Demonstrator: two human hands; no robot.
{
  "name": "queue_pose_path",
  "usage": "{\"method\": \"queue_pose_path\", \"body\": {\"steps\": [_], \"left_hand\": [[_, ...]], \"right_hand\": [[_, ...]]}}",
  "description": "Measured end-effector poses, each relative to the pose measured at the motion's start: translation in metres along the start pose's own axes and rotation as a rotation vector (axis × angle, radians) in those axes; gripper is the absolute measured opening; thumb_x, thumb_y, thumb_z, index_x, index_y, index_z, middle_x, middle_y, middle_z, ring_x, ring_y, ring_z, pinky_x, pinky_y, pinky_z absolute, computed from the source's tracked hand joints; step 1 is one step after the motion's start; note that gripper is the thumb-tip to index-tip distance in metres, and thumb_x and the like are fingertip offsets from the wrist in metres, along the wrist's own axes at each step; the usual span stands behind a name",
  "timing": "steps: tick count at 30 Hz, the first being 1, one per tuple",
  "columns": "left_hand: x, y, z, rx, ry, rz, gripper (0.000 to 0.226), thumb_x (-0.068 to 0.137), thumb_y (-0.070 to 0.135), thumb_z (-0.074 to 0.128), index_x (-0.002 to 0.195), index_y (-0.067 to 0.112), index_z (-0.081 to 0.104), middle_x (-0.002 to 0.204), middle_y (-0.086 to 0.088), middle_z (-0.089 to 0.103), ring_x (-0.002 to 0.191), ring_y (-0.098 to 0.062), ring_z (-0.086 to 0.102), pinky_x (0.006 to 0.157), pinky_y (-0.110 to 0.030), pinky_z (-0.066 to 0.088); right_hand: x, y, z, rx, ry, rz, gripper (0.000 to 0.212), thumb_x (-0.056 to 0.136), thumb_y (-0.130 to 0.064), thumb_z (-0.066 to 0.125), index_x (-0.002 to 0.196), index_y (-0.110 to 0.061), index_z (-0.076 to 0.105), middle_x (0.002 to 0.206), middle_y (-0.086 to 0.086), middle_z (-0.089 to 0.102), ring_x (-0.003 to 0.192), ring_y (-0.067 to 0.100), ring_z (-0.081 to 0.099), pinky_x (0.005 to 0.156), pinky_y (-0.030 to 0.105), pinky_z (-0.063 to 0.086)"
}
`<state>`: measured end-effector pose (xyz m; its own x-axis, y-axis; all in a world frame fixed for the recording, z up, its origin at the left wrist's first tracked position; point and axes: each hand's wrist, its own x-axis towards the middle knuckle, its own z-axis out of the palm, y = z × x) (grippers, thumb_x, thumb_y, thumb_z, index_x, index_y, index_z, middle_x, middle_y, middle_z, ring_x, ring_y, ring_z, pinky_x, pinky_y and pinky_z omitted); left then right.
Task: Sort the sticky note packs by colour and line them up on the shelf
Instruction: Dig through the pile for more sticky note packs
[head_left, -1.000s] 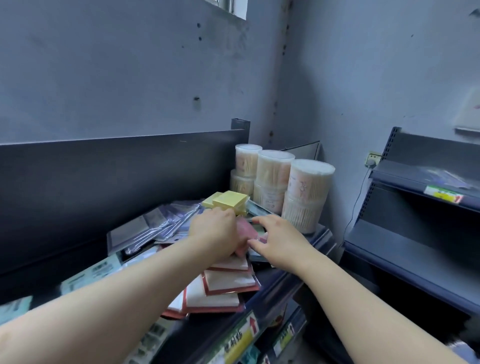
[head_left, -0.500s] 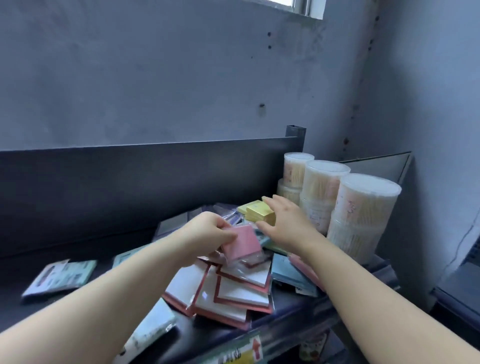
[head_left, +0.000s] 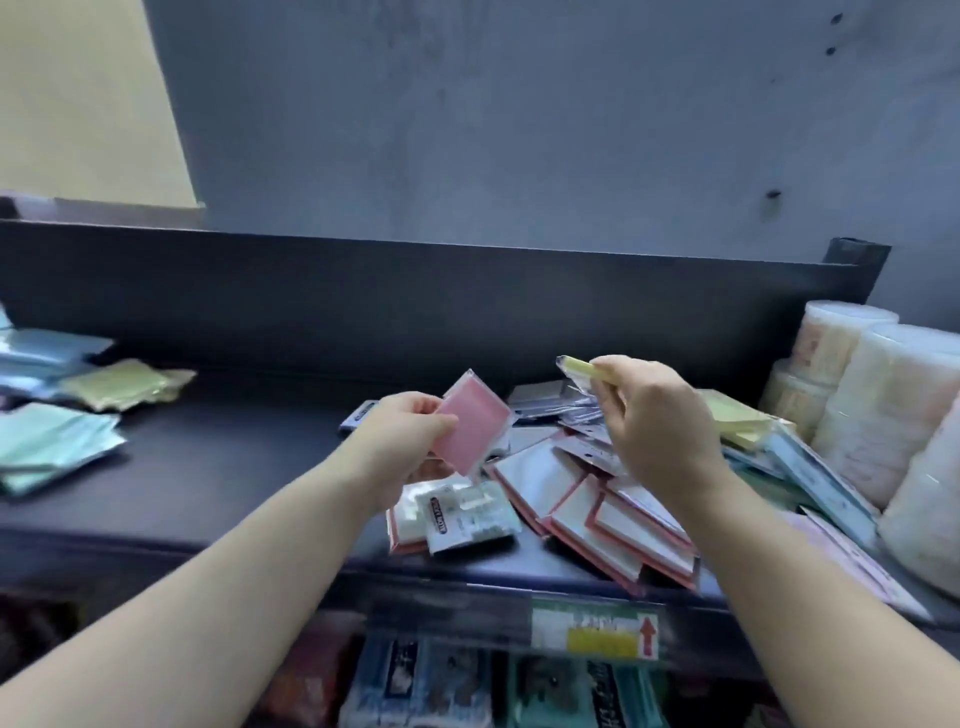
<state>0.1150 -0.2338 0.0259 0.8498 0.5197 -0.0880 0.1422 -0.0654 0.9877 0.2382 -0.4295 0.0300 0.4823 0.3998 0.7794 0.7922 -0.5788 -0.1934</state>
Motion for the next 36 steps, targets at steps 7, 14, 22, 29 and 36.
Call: {"method": "queue_pose_path", "body": {"steps": [7,14,22,29,36], "left_hand": [[-0.043,-0.022,-0.068,-0.106,0.196,0.06,0.014,0.094,0.006,0.05,0.104,0.013,0.056,0.089,-0.005,0.064,0.071,-0.013,0.061,0.049,-0.023,0.049],[-0.059,-0.043,-0.158,-0.201,0.313,0.097,0.037,0.093,0.006,0.054,0.127,0.013,0.043,0.102,-0.011,0.061,0.08,-0.019,0.061,0.049,-0.023,0.05],[-0.054,-0.064,-0.293,-0.262,0.393,0.168,0.023,0.094,0.003,0.051,0.104,0.022,0.06,0.089,-0.003,0.062,0.069,-0.014,0.06,0.048,-0.023,0.051],[-0.042,-0.084,-0.404,-0.287,0.461,0.218,0.022,0.095,0.005,0.051,0.108,0.021,0.058,0.093,-0.004,0.067,0.082,-0.019,0.064,0.057,-0.027,0.052],[-0.001,-0.086,-0.501,-0.054,0.659,0.319,0.024,0.09,0.013,0.059,0.102,0.033,0.061,0.097,0.007,0.069,0.092,-0.017,0.066,0.076,-0.034,0.054]], "right_hand": [[-0.002,-0.08,0.032,0.266,-0.009,-0.183,0.019,0.089,-0.024,0.057,0.092,-0.012,0.071,0.081,0.002,0.064,0.073,0.026,0.054,0.065,0.034,0.049],[0.008,-0.168,0.066,0.416,-0.087,-0.205,0.012,0.089,-0.021,0.064,0.097,-0.016,0.072,0.083,-0.006,0.057,0.058,0.015,0.049,0.056,0.032,0.047],[0.031,-0.284,0.142,0.479,-0.18,-0.173,0.01,0.086,-0.016,0.067,0.095,-0.014,0.072,0.085,-0.005,0.06,0.059,0.007,0.051,0.058,0.019,0.039],[0.053,-0.37,0.22,0.544,-0.243,-0.018,0.012,0.084,-0.014,0.07,0.095,-0.013,0.072,0.09,-0.006,0.061,0.064,0.002,0.055,0.065,0.008,0.039],[0.08,-0.424,0.272,0.522,-0.29,0.066,0.013,0.082,-0.012,0.072,0.094,-0.012,0.07,0.094,-0.004,0.058,0.077,0.014,0.062,0.076,0.022,0.049]]}}
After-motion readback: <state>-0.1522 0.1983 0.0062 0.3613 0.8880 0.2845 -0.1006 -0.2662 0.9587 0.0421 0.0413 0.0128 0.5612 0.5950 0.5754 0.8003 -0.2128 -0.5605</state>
